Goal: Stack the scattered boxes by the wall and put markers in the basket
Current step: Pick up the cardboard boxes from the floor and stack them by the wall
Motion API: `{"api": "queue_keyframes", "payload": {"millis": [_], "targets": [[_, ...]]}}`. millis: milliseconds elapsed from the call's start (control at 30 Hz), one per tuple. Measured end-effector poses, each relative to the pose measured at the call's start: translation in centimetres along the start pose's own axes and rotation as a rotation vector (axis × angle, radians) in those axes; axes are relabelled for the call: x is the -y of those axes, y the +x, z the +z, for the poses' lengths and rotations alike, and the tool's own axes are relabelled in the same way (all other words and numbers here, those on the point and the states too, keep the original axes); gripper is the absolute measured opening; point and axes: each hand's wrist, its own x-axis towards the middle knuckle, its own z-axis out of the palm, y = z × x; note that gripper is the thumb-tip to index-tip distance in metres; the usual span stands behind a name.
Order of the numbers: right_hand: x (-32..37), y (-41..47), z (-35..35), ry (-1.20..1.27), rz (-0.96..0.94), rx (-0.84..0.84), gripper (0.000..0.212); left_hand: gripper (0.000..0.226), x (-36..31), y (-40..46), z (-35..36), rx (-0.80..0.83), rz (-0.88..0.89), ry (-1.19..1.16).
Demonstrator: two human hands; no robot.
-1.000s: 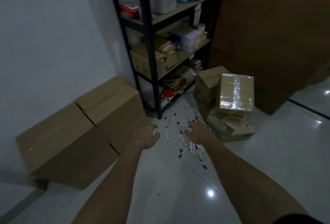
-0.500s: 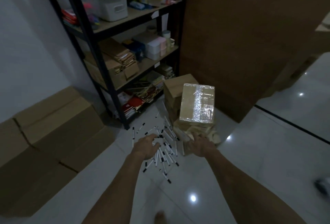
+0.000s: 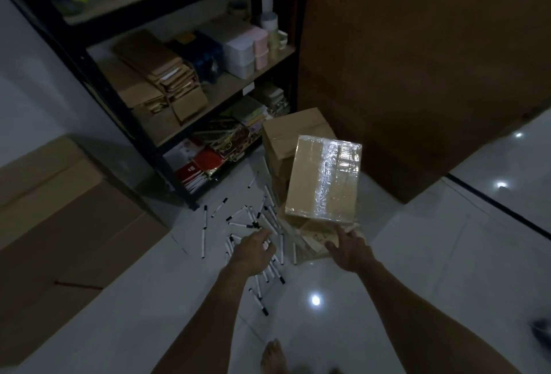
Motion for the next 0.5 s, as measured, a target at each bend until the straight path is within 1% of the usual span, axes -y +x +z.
{"api": "queue_keyframes", "payload": {"millis": [167,300,333,433,500], "targets": [[-1.7,5.2,-2.2,-0.014,-0.031,0.037,0.064,0.048,-2.3,4.2,0.1,-0.031,-0.047,-0.051],[-2.6,10.1,-4.1,0.045,-0.092,0.004,0.065,0.048,-3.8,7.4,1.0,-0.101,-0.105,-0.126],[-3.1,11.6,-4.3,0.075,-0.109,-0.04,0.064,0.048,-4.2,8.5,1.7,-0.119,-0.122,-0.152],[-5.1,16.0,-4.4,0.134,-0.179,-0.263,0.067,0.048,-5.2,12.1,4.4,-0.189,-0.104,-0.195],[-6.5,18.9,-4.2,0.13,-0.179,-0.348,0.064,0.049,-5.6,14.6,6.0,-0.243,-0.073,-0.232]]}}
